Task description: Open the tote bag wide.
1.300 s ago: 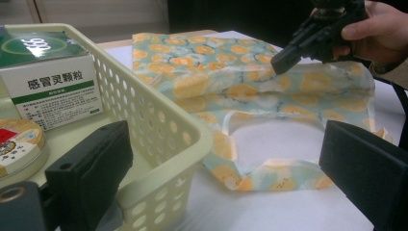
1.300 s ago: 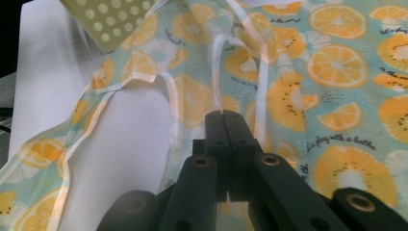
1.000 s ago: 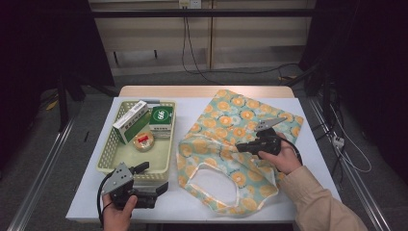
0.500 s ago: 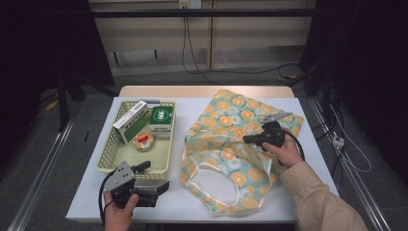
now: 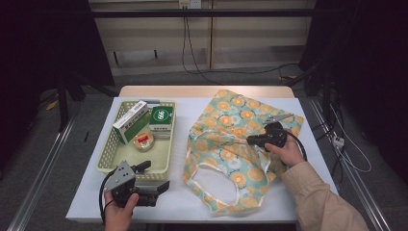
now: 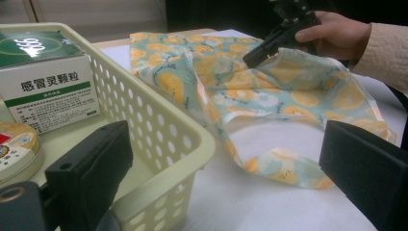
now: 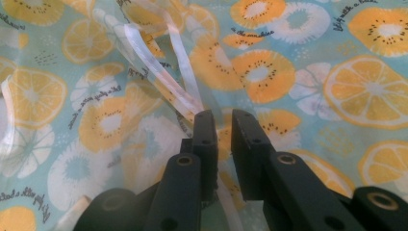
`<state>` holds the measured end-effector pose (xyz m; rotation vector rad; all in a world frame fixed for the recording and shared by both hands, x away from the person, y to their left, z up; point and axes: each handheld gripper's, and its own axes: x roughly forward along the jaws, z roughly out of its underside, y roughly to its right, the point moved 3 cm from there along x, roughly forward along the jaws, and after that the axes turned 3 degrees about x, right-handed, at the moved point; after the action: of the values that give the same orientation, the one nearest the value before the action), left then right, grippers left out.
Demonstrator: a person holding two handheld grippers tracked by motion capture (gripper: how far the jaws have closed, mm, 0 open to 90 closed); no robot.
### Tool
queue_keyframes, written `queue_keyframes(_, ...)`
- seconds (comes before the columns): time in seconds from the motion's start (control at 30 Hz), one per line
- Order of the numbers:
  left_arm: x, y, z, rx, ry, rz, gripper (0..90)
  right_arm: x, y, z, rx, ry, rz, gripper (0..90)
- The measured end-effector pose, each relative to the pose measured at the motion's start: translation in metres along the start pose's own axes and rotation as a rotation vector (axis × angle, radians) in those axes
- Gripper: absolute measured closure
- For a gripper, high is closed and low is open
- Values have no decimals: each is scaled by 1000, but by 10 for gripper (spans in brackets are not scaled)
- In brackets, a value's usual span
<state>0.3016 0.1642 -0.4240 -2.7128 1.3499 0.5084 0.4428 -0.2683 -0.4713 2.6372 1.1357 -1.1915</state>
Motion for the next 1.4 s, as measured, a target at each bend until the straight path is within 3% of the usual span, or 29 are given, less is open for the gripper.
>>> queue_keyframes(0.1,0,0,0,3,0,0,41,-2,-3,1,-5,-13,4,782)
queue_keyframes(0.33,1,0,-1,-1,1,1,41,-13,-16,-8,-40,27,15,672)
queue_keyframes(0.67,3,0,-2,9,-1,4,41,-14,-43,-15,-66,34,-23,500)
queue_keyframes(0.77,3,1,-2,6,-2,6,41,-6,-52,-10,-66,18,-40,399)
queue_keyframes(0.93,3,2,-2,7,-3,6,41,20,-67,8,-99,-46,-42,315)
queue_keyframes(1.0,3,1,-2,7,-2,5,41,27,-71,12,-124,-43,-24,301)
queue_keyframes(1.17,3,1,-1,3,-4,6,41,29,-76,11,-213,-59,44,392)
queue_keyframes(1.4,3,1,-2,4,-4,7,41,22,-71,11,-160,-62,-18,741)
